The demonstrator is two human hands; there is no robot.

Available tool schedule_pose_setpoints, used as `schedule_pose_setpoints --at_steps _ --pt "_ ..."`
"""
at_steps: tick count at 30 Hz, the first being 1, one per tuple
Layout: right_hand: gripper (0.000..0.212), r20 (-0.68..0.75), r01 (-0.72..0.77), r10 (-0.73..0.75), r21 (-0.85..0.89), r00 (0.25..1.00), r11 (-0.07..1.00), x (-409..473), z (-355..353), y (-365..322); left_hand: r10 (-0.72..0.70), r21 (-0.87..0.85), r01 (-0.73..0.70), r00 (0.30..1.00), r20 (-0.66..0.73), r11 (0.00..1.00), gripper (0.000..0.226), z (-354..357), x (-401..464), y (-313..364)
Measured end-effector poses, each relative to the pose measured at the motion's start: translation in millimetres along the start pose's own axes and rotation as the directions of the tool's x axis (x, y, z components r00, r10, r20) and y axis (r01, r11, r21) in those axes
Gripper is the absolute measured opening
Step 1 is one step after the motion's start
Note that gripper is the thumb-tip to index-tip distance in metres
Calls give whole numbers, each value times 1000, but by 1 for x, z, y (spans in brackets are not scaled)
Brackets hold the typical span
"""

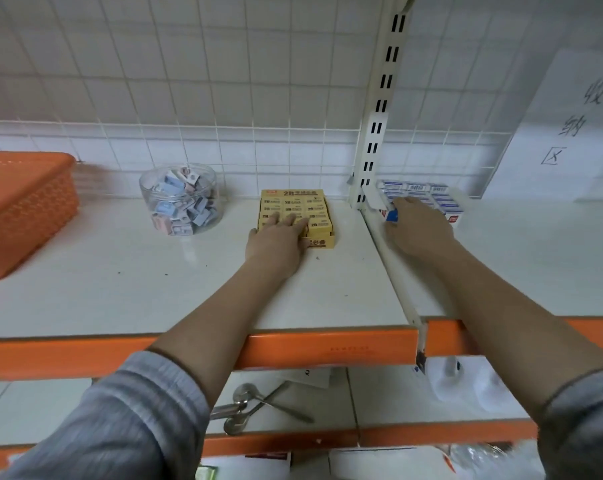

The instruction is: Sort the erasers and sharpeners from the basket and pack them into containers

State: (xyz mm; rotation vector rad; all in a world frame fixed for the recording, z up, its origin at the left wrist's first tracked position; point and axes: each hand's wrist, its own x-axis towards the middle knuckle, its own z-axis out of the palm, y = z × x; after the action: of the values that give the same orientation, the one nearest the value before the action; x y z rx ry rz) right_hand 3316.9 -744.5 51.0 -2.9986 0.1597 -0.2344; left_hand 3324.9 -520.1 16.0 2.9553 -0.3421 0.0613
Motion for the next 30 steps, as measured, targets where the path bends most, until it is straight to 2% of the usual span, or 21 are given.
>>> schedule_pose_setpoints --at_steps 6,8,10,13,17,21,25,30 --pt "26 -82 49 -54 -61 995 997 1 -1 -6 -19 -77 19 1000 13 997 59 -5 -5 -1" --pt "30 -108 169 -166 16 980 986 1 -2 -16 -18 -111 20 1000 23 994 64 -8 -9 -5" --pt "37 -65 309 -303 159 951 938 0 -3 -30 -58 -140 60 998 24 988 65 -13 -17 -12" --pt "38 6 387 -401 255 916 886 1 -1 -50 -120 -213 124 992 29 969 64 -20 -37 -26" --pt "37 51 339 -362 252 931 906 9 6 -65 -116 -252 114 993 6 961 60 -22 -62 -39" --pt "29 25 274 -287 228 957 934 13 15 -71 -120 -280 116 993 3 953 56 -19 -66 -43" --pt "23 -43 278 -275 195 960 940 11 18 -73 -139 -278 134 990 1 951 54 -24 -66 -40" --pt "25 -32 280 -278 175 960 944 8 13 -78 -161 -275 143 986 -45 951 49 -33 -70 -39"
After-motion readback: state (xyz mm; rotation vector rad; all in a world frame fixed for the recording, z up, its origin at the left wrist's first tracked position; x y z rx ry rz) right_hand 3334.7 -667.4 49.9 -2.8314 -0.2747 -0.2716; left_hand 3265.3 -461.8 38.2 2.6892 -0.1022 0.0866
